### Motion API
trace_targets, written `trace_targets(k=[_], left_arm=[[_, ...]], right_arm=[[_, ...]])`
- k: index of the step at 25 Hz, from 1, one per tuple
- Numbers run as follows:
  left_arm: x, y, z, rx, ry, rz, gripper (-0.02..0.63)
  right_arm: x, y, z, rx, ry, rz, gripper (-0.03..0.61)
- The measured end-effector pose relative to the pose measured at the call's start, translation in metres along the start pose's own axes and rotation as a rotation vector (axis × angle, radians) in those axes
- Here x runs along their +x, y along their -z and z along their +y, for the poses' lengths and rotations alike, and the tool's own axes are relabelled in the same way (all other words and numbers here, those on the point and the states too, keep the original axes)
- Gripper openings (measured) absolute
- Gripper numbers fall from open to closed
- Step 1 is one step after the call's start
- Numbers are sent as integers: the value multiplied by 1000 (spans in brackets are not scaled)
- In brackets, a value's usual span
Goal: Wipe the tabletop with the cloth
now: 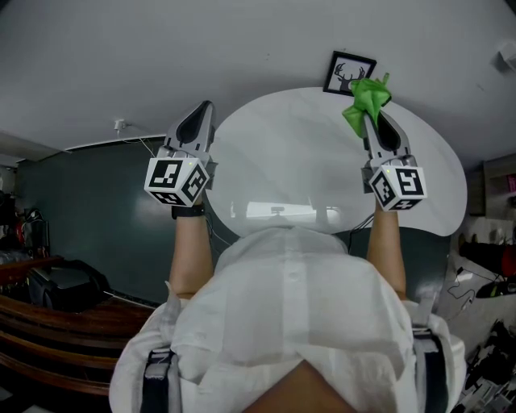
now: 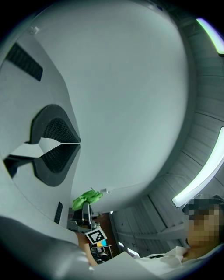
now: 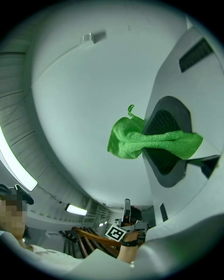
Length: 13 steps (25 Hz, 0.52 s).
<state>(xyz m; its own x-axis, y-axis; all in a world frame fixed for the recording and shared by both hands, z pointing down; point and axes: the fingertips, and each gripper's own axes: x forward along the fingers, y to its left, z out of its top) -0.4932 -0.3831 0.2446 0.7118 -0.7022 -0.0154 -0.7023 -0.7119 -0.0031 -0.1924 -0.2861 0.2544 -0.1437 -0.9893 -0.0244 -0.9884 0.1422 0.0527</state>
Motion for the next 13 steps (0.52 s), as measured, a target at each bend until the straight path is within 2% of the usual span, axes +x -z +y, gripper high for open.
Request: trace_targets(k=[13], left_arm=[[-1, 1, 0, -3, 13, -4, 20]], right_arm=[[4, -5, 8, -34, -8, -1, 84]])
